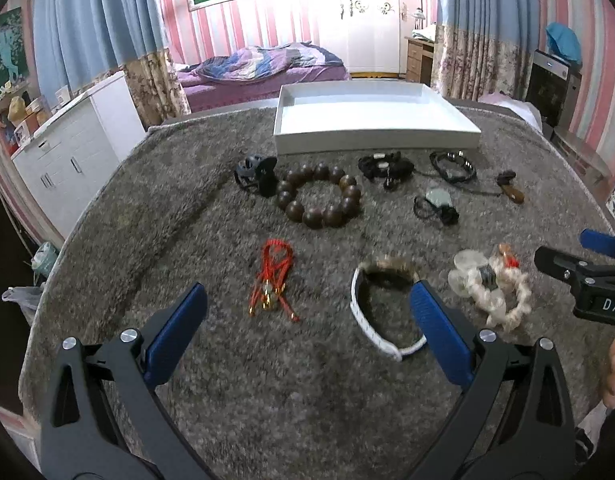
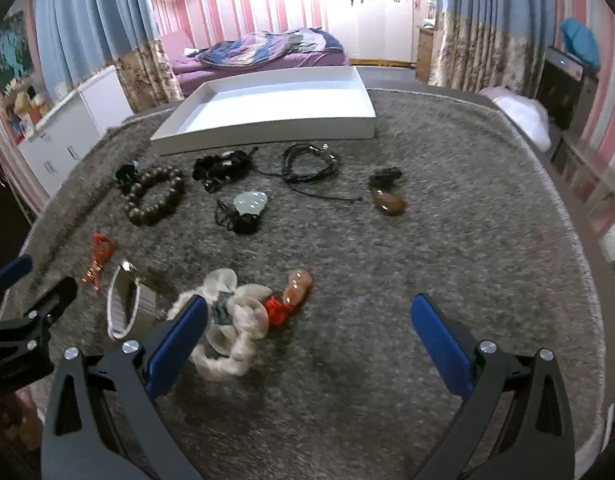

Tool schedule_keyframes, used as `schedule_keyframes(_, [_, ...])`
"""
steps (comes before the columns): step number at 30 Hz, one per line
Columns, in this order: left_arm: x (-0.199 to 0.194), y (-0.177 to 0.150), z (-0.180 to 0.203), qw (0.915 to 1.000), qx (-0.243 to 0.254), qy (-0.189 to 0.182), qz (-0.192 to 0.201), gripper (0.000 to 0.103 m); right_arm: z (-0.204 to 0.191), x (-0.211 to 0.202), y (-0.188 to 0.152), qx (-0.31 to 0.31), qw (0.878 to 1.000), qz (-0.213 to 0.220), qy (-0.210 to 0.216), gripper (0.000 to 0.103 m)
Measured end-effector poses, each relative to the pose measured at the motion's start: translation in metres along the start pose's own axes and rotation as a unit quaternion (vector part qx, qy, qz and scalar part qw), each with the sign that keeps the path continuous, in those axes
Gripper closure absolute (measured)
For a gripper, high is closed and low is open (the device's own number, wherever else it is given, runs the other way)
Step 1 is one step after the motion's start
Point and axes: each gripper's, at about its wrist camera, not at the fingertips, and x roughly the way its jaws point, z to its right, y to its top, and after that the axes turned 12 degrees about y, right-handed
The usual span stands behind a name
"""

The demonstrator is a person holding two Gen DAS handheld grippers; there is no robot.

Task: Organize jewelry
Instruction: 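Grasp the black hair claw clip with the left tool while the right tool grasps the black braided leather bracelet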

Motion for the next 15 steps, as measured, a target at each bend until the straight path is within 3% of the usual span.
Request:
schedule_keyframes(5, [0.016, 0.025, -0.009, 0.9998, -0.011, 0.002, -0.015, 0.003, 0.001, 0.008, 0.026, -0.017, 1.000, 0.005, -0.004, 0.002])
schedule_keyframes(10, [0.026, 0.060, -0.018, 0.9984, 0.000, 0.056, 0.011, 0.003, -0.001, 0.023, 0.059, -0.046, 0.999, 0.004, -0.016, 0.002])
schedule_keyframes(15, [0.048, 0.101, -0.033, 0.9997, -0.005, 0.023, 0.001, 0.003, 0.001, 0.045, 0.098, -0.058, 0.998, -0.004, -0.027, 0.002])
